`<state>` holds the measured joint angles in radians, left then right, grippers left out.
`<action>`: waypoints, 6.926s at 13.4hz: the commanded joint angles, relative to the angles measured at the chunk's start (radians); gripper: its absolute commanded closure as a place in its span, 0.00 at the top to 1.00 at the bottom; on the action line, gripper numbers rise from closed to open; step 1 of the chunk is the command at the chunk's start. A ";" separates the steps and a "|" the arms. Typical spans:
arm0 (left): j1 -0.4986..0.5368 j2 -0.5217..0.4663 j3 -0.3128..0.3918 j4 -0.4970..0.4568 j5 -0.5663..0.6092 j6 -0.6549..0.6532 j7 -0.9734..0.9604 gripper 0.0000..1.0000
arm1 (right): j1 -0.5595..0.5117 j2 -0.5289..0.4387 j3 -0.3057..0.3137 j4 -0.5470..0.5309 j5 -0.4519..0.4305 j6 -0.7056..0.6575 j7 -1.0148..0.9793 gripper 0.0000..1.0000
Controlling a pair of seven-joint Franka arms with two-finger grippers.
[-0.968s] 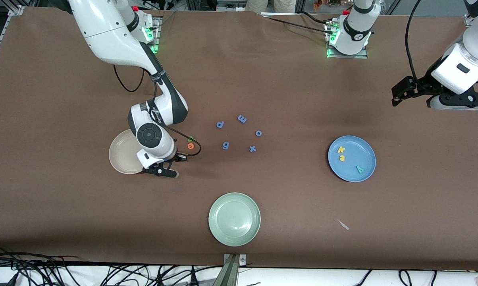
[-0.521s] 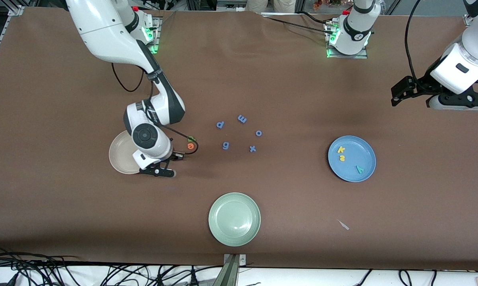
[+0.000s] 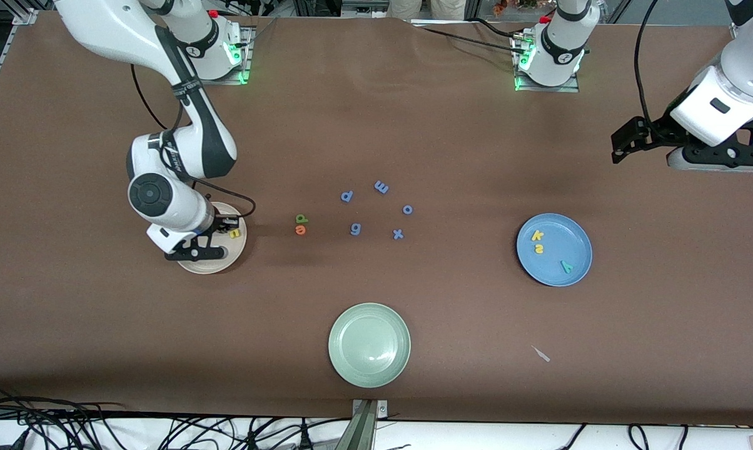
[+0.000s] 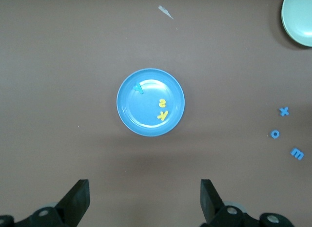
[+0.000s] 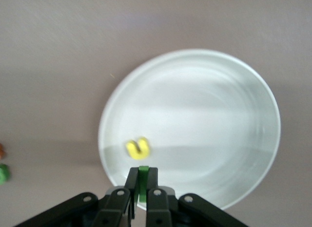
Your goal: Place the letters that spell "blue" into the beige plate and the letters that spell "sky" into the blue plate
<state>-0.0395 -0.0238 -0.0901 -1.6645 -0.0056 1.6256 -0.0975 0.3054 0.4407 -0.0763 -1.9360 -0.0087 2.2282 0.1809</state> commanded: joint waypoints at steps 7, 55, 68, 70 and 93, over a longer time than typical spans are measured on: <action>0.009 0.007 0.004 0.051 -0.020 -0.032 0.010 1.00 | 0.095 0.009 0.056 0.023 0.006 0.033 0.294 0.87; 0.092 0.033 -0.033 0.066 -0.017 -0.096 -0.002 1.00 | 0.011 -0.034 0.076 -0.049 0.001 0.030 0.144 0.85; 0.092 0.031 -0.033 0.068 -0.017 -0.096 -0.002 1.00 | 0.172 0.145 0.136 0.019 -0.001 0.208 0.600 0.85; 0.092 0.033 -0.034 0.068 -0.016 -0.096 -0.002 1.00 | 0.172 0.154 0.136 0.018 -0.001 0.222 0.601 0.85; 0.085 0.031 -0.036 0.068 -0.004 -0.098 -0.002 1.00 | 0.129 0.086 0.133 0.022 -0.013 0.154 0.458 0.27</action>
<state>0.0470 0.0032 -0.1206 -1.6152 -0.0370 1.5371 -0.0970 0.4676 0.5743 0.0509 -1.9122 -0.0120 2.4394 0.7004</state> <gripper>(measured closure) 0.000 0.626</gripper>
